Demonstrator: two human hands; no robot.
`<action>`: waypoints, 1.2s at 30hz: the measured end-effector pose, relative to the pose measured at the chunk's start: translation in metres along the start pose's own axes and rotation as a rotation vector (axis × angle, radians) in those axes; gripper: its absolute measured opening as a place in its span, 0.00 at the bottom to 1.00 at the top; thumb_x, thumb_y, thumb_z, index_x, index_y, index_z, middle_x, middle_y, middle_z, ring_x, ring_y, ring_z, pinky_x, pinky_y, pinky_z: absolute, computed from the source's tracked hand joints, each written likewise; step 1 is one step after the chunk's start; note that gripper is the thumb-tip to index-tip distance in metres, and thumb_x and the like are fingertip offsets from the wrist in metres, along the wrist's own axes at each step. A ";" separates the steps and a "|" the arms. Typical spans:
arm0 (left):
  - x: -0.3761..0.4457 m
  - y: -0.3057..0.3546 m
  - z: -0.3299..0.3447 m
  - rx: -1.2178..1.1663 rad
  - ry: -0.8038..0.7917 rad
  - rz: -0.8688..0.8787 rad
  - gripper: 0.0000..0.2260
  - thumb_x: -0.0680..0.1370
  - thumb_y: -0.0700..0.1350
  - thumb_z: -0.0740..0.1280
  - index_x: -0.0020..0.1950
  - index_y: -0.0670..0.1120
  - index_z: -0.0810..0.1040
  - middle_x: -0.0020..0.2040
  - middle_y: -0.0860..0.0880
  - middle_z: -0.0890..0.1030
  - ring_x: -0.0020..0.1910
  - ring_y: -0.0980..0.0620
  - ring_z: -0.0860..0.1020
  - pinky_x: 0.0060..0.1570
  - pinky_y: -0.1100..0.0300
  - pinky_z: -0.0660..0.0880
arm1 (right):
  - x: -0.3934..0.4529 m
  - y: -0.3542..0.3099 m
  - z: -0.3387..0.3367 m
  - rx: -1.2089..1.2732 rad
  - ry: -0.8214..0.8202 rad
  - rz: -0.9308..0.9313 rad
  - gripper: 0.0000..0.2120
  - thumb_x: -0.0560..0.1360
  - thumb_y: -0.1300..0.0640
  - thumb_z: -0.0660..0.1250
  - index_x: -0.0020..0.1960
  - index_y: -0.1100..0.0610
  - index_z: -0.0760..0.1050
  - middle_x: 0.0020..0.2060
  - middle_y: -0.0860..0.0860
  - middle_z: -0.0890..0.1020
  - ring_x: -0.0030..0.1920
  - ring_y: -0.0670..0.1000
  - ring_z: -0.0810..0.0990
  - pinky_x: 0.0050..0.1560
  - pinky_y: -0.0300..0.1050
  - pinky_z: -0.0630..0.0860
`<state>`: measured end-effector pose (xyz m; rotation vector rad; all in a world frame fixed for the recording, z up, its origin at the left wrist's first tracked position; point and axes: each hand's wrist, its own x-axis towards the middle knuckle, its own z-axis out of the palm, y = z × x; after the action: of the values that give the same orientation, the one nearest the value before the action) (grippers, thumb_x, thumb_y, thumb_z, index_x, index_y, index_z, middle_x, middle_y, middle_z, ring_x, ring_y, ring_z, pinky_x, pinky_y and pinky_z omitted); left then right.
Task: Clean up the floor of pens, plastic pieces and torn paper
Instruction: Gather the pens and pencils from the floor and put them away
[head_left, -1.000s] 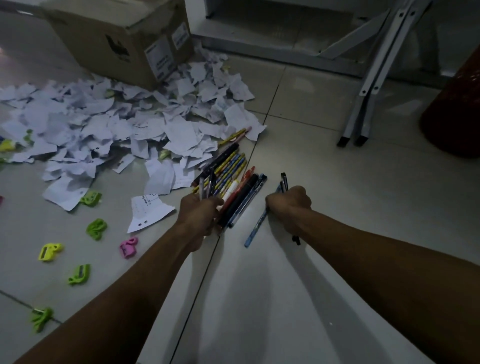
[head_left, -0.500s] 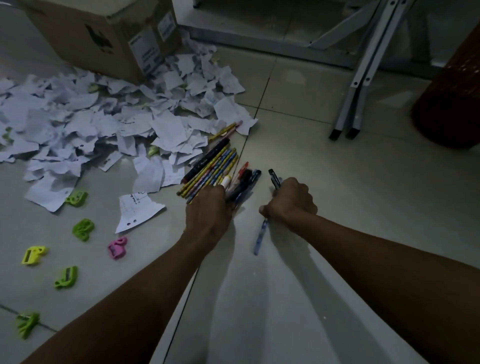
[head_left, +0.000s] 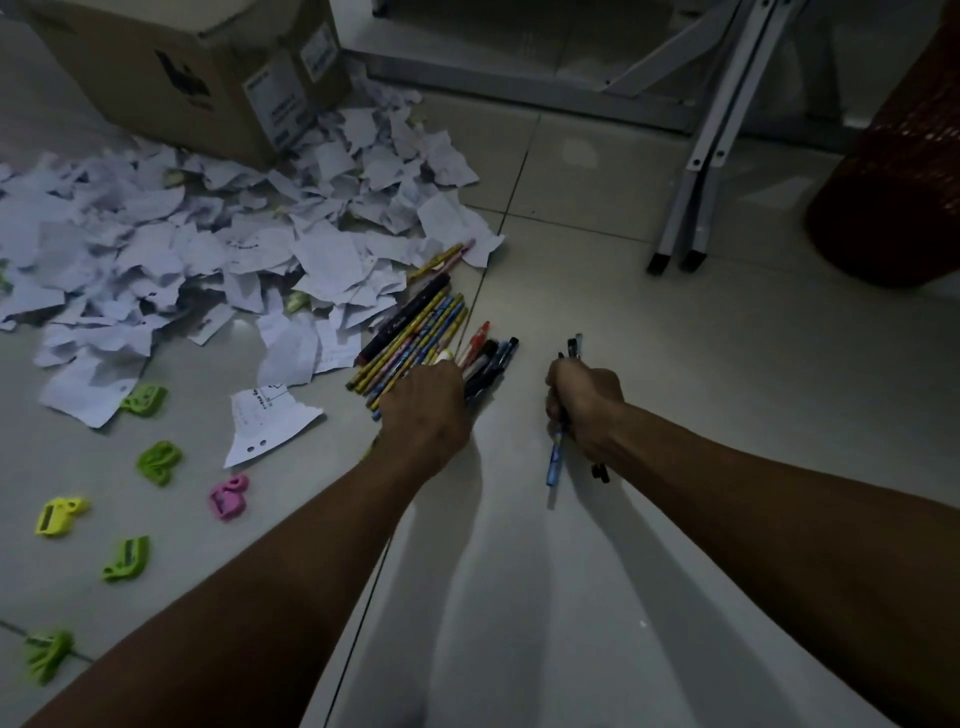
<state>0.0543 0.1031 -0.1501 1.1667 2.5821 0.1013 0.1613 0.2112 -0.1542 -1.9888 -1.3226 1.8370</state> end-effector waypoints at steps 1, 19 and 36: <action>0.001 0.001 -0.004 -0.049 -0.040 -0.015 0.14 0.76 0.46 0.69 0.57 0.41 0.73 0.53 0.41 0.79 0.52 0.42 0.78 0.47 0.51 0.77 | 0.002 0.001 0.000 -0.008 0.000 0.002 0.06 0.72 0.60 0.62 0.38 0.61 0.73 0.31 0.55 0.74 0.28 0.52 0.69 0.32 0.42 0.65; -0.005 -0.033 -0.034 -1.026 -0.107 -0.276 0.10 0.78 0.45 0.67 0.40 0.40 0.77 0.25 0.45 0.78 0.20 0.51 0.74 0.23 0.61 0.70 | 0.006 -0.014 0.046 -0.383 0.155 -0.220 0.26 0.65 0.48 0.78 0.55 0.60 0.74 0.49 0.56 0.81 0.47 0.56 0.81 0.48 0.49 0.81; 0.011 -0.038 -0.053 -1.337 -0.451 -0.329 0.06 0.80 0.45 0.64 0.46 0.44 0.73 0.36 0.45 0.76 0.36 0.49 0.75 0.32 0.59 0.73 | 0.008 -0.012 0.029 -0.123 0.023 -0.189 0.11 0.77 0.52 0.60 0.45 0.59 0.76 0.30 0.54 0.82 0.31 0.52 0.81 0.33 0.43 0.77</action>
<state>0.0035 0.0895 -0.1094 0.1959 1.6118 1.1106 0.1294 0.2102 -0.1599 -1.8602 -1.5916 1.6812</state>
